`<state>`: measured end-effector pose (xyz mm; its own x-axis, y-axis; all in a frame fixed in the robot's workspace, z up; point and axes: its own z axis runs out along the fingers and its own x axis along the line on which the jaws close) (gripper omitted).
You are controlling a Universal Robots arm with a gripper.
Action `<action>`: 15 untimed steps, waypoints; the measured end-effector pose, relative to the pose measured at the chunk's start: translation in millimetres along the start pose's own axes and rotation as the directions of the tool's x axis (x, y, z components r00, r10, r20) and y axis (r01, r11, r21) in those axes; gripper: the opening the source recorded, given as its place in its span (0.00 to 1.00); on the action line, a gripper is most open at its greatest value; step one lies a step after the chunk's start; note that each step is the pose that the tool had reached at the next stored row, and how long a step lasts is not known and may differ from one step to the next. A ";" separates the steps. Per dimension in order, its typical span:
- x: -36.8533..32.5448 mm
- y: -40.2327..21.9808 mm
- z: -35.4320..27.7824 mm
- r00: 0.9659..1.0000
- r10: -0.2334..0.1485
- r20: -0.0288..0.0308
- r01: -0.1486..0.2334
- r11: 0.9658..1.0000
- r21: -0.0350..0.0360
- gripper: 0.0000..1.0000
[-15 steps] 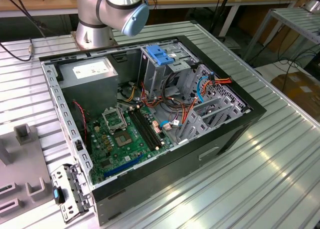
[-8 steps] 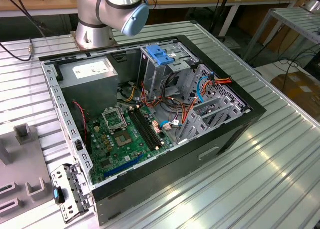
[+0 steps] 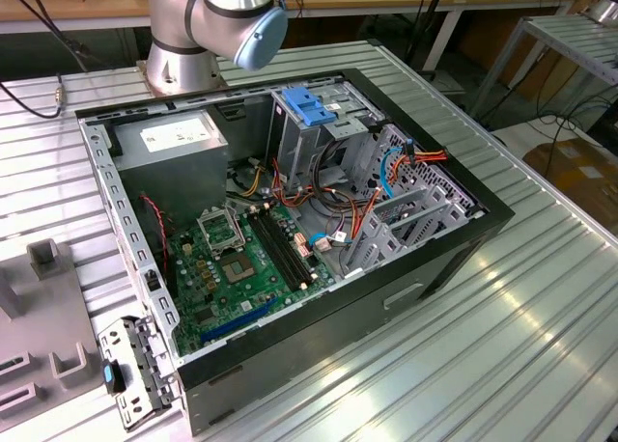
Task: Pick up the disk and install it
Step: 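Pick up the disk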
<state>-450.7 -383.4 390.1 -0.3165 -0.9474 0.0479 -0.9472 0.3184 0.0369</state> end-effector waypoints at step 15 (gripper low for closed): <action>-6.1 1.4 9.2 0.987 -0.161 -0.005 0.161 0.987 0.026 0.11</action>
<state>-450.6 -377.5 380.7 -0.1595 -0.9861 0.0461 -0.9869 0.1604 0.0180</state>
